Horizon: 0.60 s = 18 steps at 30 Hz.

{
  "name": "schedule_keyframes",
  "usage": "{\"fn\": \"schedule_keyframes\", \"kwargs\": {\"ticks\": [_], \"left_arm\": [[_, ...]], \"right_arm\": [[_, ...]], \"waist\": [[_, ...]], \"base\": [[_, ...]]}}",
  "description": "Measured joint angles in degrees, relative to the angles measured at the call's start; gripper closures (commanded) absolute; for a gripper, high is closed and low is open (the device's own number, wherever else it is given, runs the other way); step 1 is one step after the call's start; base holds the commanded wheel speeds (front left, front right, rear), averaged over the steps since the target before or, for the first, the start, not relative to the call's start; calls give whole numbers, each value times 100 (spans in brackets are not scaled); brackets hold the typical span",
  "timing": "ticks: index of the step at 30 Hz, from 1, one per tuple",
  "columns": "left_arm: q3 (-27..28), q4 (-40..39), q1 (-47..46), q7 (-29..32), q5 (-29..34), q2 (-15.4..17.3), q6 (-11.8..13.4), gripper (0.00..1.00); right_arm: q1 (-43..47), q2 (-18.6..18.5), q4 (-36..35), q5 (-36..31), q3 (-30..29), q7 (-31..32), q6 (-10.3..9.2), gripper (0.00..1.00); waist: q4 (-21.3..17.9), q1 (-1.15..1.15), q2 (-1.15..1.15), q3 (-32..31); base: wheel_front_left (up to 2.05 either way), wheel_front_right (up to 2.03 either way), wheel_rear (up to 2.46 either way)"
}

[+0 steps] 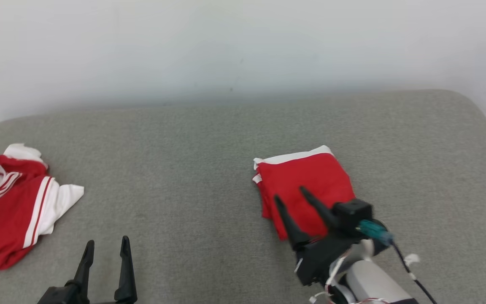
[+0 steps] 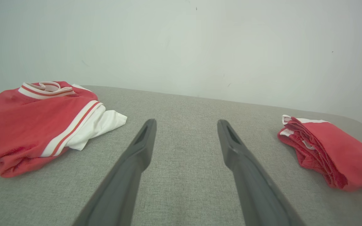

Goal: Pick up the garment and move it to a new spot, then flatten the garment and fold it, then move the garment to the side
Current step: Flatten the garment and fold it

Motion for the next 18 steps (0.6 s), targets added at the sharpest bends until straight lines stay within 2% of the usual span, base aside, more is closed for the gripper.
{"fn": "schedule_keyframes", "kwargs": {"ticks": [10,15,18], "left_arm": [[87,-160,230,0,-56,-2,109,0],[105,-253,310,0,-53,-3,143,0],[127,-339,361,0,-44,-3,94,0]], "right_arm": [[1101,-81,-1168,-973,-1820,-278,0,0],[1556,-141,-1436,-1238,-2358,-231,0,0],[1712,-170,-1518,-1306,-2434,-238,0,0]], "waist": [[-381,0,0,-238],[-488,0,0,-312],[-482,0,0,-324]], "base": [[0,0,0],[0,0,0],[0,0,0]]}}
